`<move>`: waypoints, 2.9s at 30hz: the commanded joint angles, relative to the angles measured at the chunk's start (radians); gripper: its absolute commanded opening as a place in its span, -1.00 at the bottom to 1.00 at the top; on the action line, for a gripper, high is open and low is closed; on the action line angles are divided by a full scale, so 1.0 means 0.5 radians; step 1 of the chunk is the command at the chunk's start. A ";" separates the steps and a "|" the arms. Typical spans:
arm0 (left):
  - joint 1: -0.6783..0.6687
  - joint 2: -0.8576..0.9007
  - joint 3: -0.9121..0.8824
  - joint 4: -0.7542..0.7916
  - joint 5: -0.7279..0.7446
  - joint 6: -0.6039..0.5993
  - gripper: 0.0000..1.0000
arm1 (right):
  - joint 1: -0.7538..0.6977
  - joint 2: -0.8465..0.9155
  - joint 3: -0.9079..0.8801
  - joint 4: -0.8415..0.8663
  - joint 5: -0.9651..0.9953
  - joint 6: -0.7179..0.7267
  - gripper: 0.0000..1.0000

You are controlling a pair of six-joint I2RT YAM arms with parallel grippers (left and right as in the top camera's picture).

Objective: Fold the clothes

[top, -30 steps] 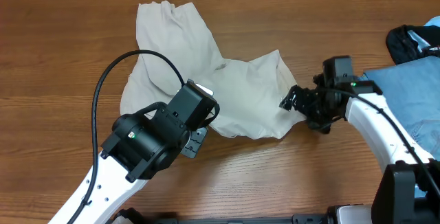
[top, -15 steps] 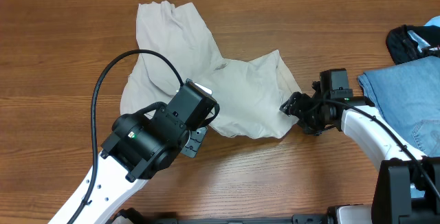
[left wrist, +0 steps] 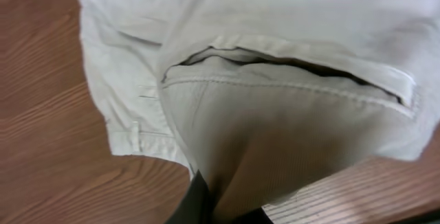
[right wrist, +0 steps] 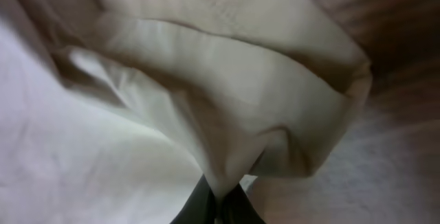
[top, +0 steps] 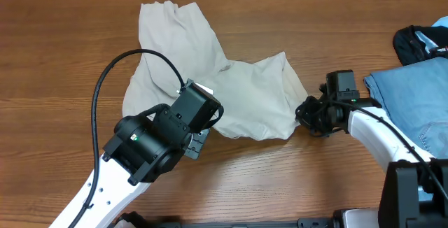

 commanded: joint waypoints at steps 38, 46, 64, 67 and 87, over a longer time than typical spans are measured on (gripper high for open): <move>0.055 -0.186 1.480 -0.305 -0.658 0.024 -0.92 | -0.454 -0.650 2.676 -1.302 0.629 -0.435 -0.92; 0.061 0.137 1.303 -0.260 -0.829 0.023 -0.92 | -0.454 -0.055 2.676 -1.297 0.492 -0.525 -0.92; 0.987 1.315 1.272 0.819 -0.098 0.196 -0.89 | -0.240 0.842 2.675 -0.839 0.399 -0.706 -0.92; 1.197 1.497 1.273 0.874 0.155 0.188 -0.74 | -0.196 0.916 2.675 -0.796 0.400 -0.714 -0.84; 1.489 1.600 1.272 -0.140 1.069 0.440 0.94 | -0.114 0.890 2.657 -1.558 0.386 -0.886 0.49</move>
